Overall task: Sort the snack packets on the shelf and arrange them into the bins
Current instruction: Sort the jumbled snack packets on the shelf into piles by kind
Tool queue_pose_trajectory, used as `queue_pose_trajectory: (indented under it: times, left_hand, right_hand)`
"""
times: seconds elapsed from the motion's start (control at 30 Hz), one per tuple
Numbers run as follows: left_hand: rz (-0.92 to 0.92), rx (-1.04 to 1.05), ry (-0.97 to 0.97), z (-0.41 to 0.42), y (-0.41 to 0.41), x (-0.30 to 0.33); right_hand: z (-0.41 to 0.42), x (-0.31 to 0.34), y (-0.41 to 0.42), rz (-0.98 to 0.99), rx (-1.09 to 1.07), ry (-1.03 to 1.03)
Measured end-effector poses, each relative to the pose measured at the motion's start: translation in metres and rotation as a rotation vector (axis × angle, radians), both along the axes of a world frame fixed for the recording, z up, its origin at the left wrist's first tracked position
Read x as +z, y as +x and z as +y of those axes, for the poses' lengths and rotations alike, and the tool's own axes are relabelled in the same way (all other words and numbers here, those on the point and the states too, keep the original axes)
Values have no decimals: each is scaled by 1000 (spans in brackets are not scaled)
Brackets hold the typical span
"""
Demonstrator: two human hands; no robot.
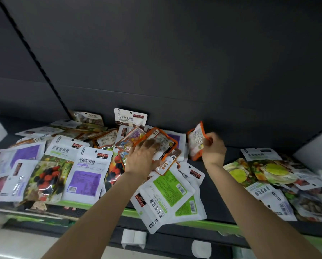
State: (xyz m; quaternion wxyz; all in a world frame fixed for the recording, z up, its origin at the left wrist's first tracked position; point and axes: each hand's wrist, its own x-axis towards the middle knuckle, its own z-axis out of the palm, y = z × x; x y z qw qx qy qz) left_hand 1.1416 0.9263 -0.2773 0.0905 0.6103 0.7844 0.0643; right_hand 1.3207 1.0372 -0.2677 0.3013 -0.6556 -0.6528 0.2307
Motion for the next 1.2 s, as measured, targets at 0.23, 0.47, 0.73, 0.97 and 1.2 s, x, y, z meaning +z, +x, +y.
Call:
queue_pose_trajectory:
  times: [0.23, 0.47, 0.73, 0.97, 1.2]
  left_hand:
    - [-364, 236, 462, -3, -7, 16]
    - [60, -143, 50, 1, -4, 0]
    - [79, -58, -9, -9, 5, -7]
    - [96, 13, -76, -4, 25, -5]
    - [81, 40, -64, -3, 29, -6]
  right_hand:
    - [-40, 0, -36, -123, 713, 169]
    - [-41, -13, -11, 120, 712, -118]
    - [-34, -43, 23, -283, 434, -359]
    - [-20, -31, 55, -434, 214, -154]
    - [-22, -17, 88, -284, -5, -9]
